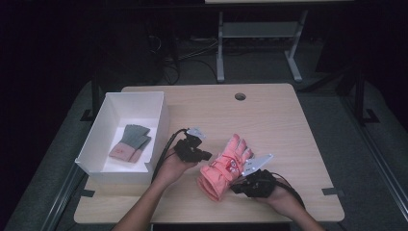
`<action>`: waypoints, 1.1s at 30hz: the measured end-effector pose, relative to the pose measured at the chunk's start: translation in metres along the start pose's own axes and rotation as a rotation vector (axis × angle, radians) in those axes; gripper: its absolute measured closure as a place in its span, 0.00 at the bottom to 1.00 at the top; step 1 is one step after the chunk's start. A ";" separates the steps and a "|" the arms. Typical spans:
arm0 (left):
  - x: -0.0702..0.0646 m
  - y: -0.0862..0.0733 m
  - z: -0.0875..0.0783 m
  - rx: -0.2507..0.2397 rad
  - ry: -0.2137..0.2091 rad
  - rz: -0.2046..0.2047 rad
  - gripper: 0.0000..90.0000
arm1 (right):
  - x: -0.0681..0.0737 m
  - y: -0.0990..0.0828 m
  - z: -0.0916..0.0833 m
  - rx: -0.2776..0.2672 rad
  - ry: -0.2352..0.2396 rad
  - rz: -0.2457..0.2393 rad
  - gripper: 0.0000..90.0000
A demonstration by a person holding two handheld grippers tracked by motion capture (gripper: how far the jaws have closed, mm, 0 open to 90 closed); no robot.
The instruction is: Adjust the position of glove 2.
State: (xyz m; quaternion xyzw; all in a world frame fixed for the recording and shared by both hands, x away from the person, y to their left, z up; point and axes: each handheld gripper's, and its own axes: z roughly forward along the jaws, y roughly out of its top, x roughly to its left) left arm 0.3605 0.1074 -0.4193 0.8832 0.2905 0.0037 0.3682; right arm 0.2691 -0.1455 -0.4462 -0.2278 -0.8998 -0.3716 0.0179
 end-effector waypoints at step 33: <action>-0.030 0.043 0.024 0.068 -0.134 0.070 0.17 | -0.026 -0.027 -0.055 -0.076 -0.164 0.080 1.00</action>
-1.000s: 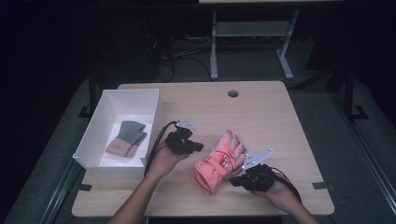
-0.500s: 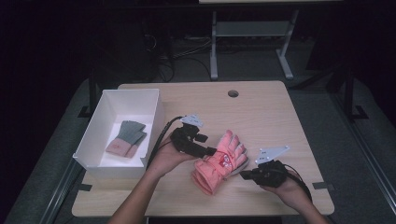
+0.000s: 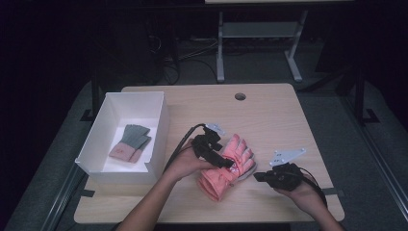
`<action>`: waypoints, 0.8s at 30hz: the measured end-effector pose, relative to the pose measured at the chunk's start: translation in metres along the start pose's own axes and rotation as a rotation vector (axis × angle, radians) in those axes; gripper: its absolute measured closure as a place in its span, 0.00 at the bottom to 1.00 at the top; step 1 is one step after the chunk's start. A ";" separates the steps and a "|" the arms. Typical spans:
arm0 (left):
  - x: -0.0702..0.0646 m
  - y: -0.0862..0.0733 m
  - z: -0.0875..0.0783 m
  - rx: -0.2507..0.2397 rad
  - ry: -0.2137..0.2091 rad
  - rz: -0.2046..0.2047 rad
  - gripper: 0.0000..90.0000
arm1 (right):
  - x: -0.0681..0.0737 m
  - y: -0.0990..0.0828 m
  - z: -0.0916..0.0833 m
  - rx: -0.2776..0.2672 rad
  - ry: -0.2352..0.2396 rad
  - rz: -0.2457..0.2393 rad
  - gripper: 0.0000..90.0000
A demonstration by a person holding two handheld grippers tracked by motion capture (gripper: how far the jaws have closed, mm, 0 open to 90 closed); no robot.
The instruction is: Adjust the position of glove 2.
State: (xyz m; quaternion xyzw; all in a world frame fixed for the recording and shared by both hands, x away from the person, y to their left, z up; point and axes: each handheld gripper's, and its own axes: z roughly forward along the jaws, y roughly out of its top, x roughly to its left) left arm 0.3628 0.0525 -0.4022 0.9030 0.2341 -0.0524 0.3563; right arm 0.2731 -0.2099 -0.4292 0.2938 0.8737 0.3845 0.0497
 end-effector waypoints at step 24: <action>0.002 -0.014 0.054 0.186 -0.081 -0.059 0.15 | -0.002 -0.001 -0.003 0.003 -0.020 0.000 1.00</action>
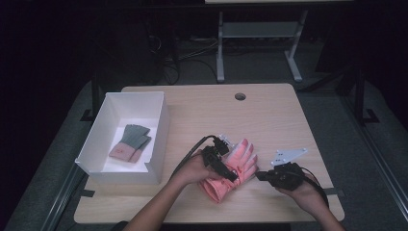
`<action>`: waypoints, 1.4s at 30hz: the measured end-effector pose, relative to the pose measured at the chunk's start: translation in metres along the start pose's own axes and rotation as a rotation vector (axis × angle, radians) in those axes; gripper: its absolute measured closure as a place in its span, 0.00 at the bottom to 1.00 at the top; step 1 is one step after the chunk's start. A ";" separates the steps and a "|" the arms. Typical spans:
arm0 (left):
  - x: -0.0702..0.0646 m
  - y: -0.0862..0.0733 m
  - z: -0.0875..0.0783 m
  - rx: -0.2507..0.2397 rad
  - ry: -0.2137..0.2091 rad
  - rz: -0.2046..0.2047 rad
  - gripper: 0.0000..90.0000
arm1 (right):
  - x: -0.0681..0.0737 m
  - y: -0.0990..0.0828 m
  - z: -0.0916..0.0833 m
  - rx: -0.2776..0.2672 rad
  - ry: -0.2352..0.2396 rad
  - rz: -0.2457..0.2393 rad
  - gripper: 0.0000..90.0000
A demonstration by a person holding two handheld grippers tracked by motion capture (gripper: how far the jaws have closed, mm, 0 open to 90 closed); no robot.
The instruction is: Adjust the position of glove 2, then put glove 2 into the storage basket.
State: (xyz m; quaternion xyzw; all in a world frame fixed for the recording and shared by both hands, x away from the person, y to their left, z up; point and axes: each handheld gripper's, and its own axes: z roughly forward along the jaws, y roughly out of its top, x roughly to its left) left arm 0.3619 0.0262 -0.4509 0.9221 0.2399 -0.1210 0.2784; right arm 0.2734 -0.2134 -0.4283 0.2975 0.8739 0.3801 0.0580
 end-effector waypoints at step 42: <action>0.007 -0.003 -0.052 -0.093 -0.046 -0.080 0.71 | -0.009 -0.004 -0.006 -0.060 -0.065 0.067 0.26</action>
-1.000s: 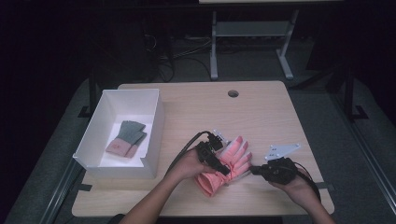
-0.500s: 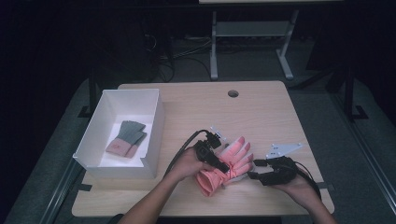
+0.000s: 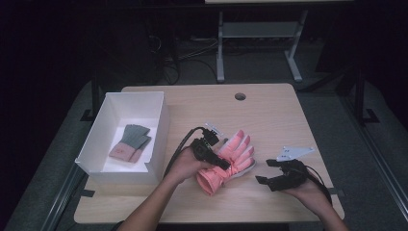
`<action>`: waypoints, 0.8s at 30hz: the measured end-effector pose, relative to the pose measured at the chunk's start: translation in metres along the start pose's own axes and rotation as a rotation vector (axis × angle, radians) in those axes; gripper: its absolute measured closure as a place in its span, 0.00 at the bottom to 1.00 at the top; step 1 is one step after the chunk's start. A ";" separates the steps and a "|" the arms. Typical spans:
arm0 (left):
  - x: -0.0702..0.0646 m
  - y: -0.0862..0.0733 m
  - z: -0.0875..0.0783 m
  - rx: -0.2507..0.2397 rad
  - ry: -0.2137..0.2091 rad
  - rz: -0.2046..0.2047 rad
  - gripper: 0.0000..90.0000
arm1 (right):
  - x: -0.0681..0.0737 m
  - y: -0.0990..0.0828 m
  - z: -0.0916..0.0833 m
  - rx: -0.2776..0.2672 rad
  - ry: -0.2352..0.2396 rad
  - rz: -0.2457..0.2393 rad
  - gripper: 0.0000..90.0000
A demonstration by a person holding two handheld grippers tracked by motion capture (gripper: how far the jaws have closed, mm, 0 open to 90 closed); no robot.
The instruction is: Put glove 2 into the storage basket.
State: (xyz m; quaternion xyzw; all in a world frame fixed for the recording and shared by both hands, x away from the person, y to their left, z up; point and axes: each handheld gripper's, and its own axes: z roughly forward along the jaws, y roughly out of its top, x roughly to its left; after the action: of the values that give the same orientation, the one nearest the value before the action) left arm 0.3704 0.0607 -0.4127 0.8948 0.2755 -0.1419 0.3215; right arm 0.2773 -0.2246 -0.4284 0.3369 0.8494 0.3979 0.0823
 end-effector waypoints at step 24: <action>-0.017 0.018 -0.083 -0.097 0.117 -0.009 0.70 | -0.001 -0.002 0.012 0.009 -0.014 0.002 0.17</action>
State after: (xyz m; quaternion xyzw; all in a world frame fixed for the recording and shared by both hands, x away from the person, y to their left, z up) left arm 0.3729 0.0966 -0.3340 0.8836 0.3044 -0.0772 0.3473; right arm 0.2823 -0.2185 -0.4384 0.3411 0.8502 0.3917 0.0863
